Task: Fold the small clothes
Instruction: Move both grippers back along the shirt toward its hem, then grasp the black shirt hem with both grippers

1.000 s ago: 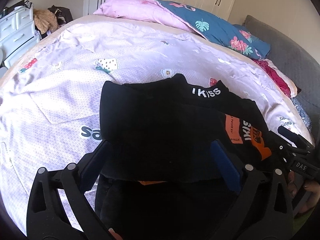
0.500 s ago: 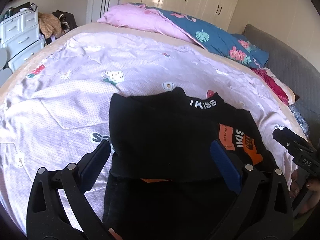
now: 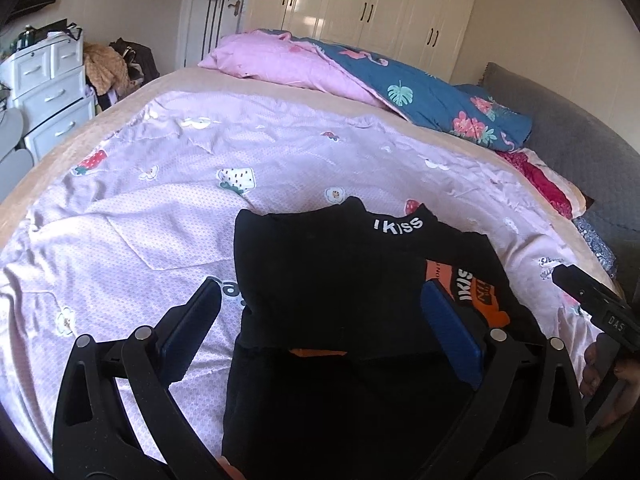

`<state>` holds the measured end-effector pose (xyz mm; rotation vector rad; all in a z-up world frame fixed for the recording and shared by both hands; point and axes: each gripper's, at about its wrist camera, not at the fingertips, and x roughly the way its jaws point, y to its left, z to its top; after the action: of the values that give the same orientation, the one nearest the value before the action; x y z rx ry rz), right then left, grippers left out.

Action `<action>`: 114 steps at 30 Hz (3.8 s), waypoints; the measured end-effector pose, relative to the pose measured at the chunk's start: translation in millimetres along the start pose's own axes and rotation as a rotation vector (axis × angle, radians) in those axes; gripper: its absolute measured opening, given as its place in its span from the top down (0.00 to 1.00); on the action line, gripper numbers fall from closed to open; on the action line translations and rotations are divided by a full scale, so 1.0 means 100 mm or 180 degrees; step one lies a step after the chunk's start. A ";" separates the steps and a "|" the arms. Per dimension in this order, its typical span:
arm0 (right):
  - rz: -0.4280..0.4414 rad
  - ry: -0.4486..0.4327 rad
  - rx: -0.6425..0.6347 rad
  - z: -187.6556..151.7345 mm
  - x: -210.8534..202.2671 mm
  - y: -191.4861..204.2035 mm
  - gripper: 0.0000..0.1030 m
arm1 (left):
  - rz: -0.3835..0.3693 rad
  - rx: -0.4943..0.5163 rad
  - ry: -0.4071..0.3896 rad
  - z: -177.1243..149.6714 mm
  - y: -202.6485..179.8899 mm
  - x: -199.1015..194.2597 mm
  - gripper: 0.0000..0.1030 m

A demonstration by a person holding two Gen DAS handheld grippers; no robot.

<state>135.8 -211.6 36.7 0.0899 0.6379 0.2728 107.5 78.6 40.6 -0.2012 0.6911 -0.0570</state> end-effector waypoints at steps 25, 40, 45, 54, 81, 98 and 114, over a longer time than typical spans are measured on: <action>0.0095 0.0008 -0.0072 -0.29 -0.54 -0.02 0.04 | -0.0167 0.0112 0.0068 -0.27 -0.33 -0.35 0.09; 0.0069 0.0202 -0.0115 -0.55 -0.70 -0.04 0.04 | 0.0024 0.0170 0.0238 -0.55 -0.23 -0.52 0.09; 0.0033 0.0271 -0.0170 -0.63 -0.75 -0.04 0.04 | 0.0042 0.0150 0.0294 -0.63 -0.18 -0.57 0.09; -0.0093 0.0437 -0.0260 -0.85 -0.82 -0.14 0.04 | 0.0189 0.0101 0.0464 -0.84 0.02 -0.60 0.09; -0.0237 0.0557 -0.0243 -1.16 -1.04 -0.33 0.04 | -0.0094 -0.0111 0.0923 -1.62 0.40 -0.85 0.13; -0.0139 0.0820 -0.0323 -1.44 -1.09 -0.38 0.04 | -0.0190 -0.0308 0.1199 -1.83 0.47 -0.70 0.42; -0.0044 0.1362 -0.0185 -1.93 -1.03 -0.71 0.49 | -0.0121 -0.0423 0.1093 -1.84 0.64 -0.70 0.85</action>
<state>-43.4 -308.6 -70.1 -0.0306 1.0542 0.2996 -65.2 119.1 -66.9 -0.3368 1.0346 -0.0831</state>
